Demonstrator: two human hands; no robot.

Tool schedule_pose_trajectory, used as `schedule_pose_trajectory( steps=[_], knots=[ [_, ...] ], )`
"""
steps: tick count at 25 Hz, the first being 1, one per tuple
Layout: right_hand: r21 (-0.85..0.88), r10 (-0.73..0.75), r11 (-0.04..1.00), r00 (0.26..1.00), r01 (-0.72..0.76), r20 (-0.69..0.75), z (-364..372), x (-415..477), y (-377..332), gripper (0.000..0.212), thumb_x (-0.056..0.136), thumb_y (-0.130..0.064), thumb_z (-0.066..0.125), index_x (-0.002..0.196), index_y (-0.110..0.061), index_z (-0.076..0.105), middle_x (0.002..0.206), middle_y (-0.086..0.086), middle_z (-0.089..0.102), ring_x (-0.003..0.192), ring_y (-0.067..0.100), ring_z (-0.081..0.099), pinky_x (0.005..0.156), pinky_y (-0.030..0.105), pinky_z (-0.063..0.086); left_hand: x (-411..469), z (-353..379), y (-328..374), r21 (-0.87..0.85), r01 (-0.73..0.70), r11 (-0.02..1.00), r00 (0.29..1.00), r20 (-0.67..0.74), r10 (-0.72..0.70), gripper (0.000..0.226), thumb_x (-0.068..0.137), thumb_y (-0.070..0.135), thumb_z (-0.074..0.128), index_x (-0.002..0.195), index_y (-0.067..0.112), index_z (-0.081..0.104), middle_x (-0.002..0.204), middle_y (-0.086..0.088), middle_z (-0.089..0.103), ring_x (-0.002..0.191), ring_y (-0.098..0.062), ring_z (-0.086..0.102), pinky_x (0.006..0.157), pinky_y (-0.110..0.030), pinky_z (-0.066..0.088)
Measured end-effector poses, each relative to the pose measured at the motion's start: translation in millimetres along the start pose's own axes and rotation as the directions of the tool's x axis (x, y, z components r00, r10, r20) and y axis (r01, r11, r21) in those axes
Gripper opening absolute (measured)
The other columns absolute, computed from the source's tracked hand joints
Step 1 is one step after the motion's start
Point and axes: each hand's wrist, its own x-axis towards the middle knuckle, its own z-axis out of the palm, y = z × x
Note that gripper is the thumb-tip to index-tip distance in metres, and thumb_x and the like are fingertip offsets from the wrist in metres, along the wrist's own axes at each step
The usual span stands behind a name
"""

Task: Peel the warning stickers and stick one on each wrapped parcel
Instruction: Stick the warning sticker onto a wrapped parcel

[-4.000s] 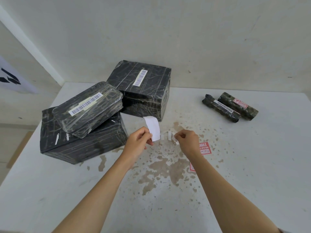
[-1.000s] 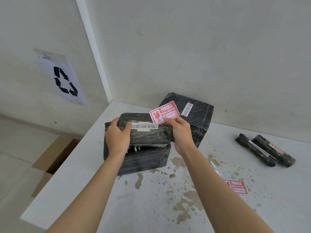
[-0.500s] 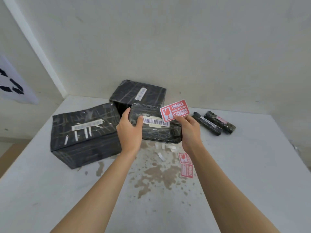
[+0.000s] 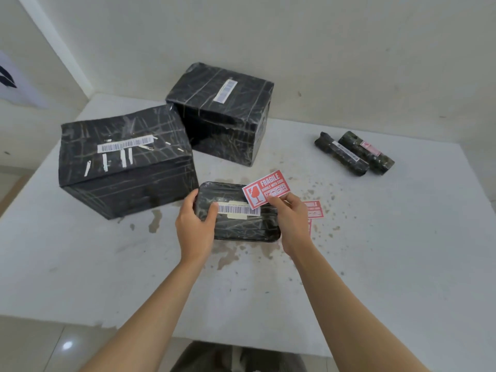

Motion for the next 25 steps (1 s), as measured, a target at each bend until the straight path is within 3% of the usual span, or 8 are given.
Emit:
schedule_pose_trajectory(
  steps=[4, 9, 13, 15, 17, 19, 22, 25],
  knots=[
    [-0.009, 0.009, 1.000, 0.999, -0.009, 0.034, 29, -12, 12, 0.009, 0.086, -0.016, 0.064, 0.092, -0.009, 0.066, 0.092, -0.004, 0.069, 0.080, 0.005, 0.063, 0.065, 0.019, 0.042, 9, -27, -28, 0.030, 0.018, 0.999, 1.000, 0.019, -0.019, 0.050, 0.086, 0.025, 0.067, 0.132, 0.013, 0.049, 0.127, -0.003, 0.058, 0.112, -0.015, 0.054, 0.089, -0.025, 0.045],
    [-0.017, 0.033, 0.999, 0.999, -0.032, 0.038, 49, -9, 20, 0.010, 0.088, -0.018, 0.063, 0.079, -0.022, 0.064, 0.095, -0.004, 0.069, 0.079, 0.002, 0.062, 0.064, 0.017, 0.040, 25, -38, -52, 0.014, 0.036, 0.999, 0.995, 0.096, -0.037, 0.051, 0.082, 0.025, 0.072, 0.126, 0.013, 0.048, 0.125, -0.003, 0.057, 0.109, -0.013, 0.055, 0.087, -0.022, 0.043],
    [-0.080, -0.026, 0.997, 1.000, 0.025, -0.004, 56, 2, 27, 0.002, 0.084, -0.023, 0.067, 0.085, -0.022, 0.068, 0.115, -0.004, 0.063, 0.102, 0.012, 0.060, 0.086, 0.028, 0.045, 29, -37, -58, 0.043, 0.022, 0.999, 0.994, 0.109, -0.027, 0.055, 0.081, 0.028, 0.072, 0.128, 0.016, 0.046, 0.127, -0.001, 0.056, 0.115, -0.018, 0.053, 0.089, -0.025, 0.043],
    [-0.115, -0.085, 0.990, 0.995, 0.079, -0.045, 57, 3, 29, 0.013, 0.083, -0.025, 0.070, 0.094, -0.019, 0.070, 0.126, -0.012, 0.050, 0.109, 0.004, 0.050, 0.086, 0.020, 0.038, 29, -38, -55, 0.160, -0.078, 0.984, 0.995, 0.068, 0.067, 0.053, 0.083, 0.028, 0.070, 0.130, 0.016, 0.047, 0.128, -0.001, 0.053, 0.118, -0.019, 0.047, 0.091, -0.026, 0.038],
    [-0.105, -0.162, 0.983, 0.983, 0.153, -0.081, 58, 2, 27, 0.017, 0.082, -0.025, 0.071, 0.097, -0.016, 0.071, 0.126, -0.015, 0.047, 0.112, 0.002, 0.048, 0.082, 0.014, 0.037, 28, -38, -48, 0.284, -0.254, 0.925, 0.966, 0.034, 0.255, 0.044, 0.086, 0.028, 0.067, 0.126, 0.016, 0.054, 0.121, -0.002, 0.055, 0.115, -0.019, 0.044, 0.090, -0.028, 0.034],
    [-0.047, -0.193, 0.981, 0.979, 0.190, -0.073, 61, 1, 24, 0.012, 0.080, -0.025, 0.072, 0.090, -0.019, 0.072, 0.121, -0.012, 0.054, 0.109, 0.007, 0.056, 0.086, 0.022, 0.045, 30, -36, -35, 0.221, -0.314, 0.923, 0.949, 0.065, 0.308, 0.036, 0.088, 0.030, 0.063, 0.122, 0.017, 0.059, 0.112, 0.004, 0.055, 0.108, -0.016, 0.047, 0.086, -0.025, 0.035],
    [0.063, -0.108, 0.992, 0.994, 0.108, -0.007, 65, -5, 13, 0.005, 0.083, -0.016, 0.070, 0.081, -0.012, 0.070, 0.101, 0.005, 0.069, 0.091, 0.021, 0.068, 0.080, 0.034, 0.054, 37, -28, -10, -0.021, -0.146, 0.989, 0.968, 0.205, 0.147, 0.030, 0.086, 0.035, 0.065, 0.114, 0.026, 0.060, 0.108, 0.014, 0.052, 0.103, -0.007, 0.049, 0.082, -0.023, 0.044],
    [0.077, -0.081, 0.994, 0.993, 0.075, 0.081, 65, -10, 6, 0.011, 0.085, -0.015, 0.068, 0.087, -0.004, 0.070, 0.086, 0.005, 0.074, 0.076, 0.016, 0.071, 0.069, 0.026, 0.057, 43, -23, 8, -0.212, 0.172, 0.962, 0.929, 0.360, -0.087, 0.026, 0.084, 0.037, 0.067, 0.107, 0.028, 0.061, 0.109, 0.012, 0.062, 0.100, -0.004, 0.057, 0.079, -0.020, 0.045]
  ],
)
